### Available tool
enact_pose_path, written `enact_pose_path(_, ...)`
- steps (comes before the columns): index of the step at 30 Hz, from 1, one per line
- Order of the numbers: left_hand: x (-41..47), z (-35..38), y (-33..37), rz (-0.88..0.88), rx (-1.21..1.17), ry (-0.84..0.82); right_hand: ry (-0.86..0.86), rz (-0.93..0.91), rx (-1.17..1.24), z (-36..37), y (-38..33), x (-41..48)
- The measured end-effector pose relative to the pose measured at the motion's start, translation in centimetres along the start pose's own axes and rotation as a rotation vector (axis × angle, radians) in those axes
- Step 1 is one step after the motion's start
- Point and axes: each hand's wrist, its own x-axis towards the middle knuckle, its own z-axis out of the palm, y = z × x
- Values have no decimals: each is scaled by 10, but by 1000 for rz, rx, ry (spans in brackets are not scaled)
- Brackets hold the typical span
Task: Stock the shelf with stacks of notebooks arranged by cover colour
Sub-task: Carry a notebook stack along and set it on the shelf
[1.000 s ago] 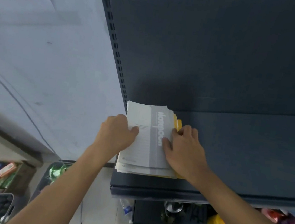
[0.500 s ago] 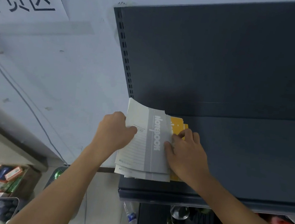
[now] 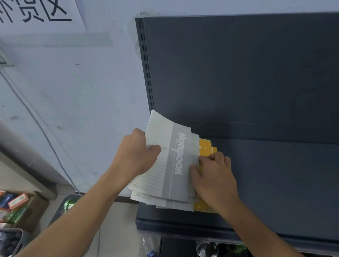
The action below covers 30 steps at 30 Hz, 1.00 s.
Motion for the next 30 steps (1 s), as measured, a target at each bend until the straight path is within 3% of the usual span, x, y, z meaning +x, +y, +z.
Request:
enact_pose_path(6, -3, 4, 4, 17, -113, 30, -12, 52, 128, 1, 5, 8)
enact_pose_path(14, -7, 10, 7, 106, 93, 188, -49, 37, 105, -2, 7, 8)
enact_pose_path(30, 3, 15, 3, -31, 92, 60, -131, 46, 288, -7, 13, 18)
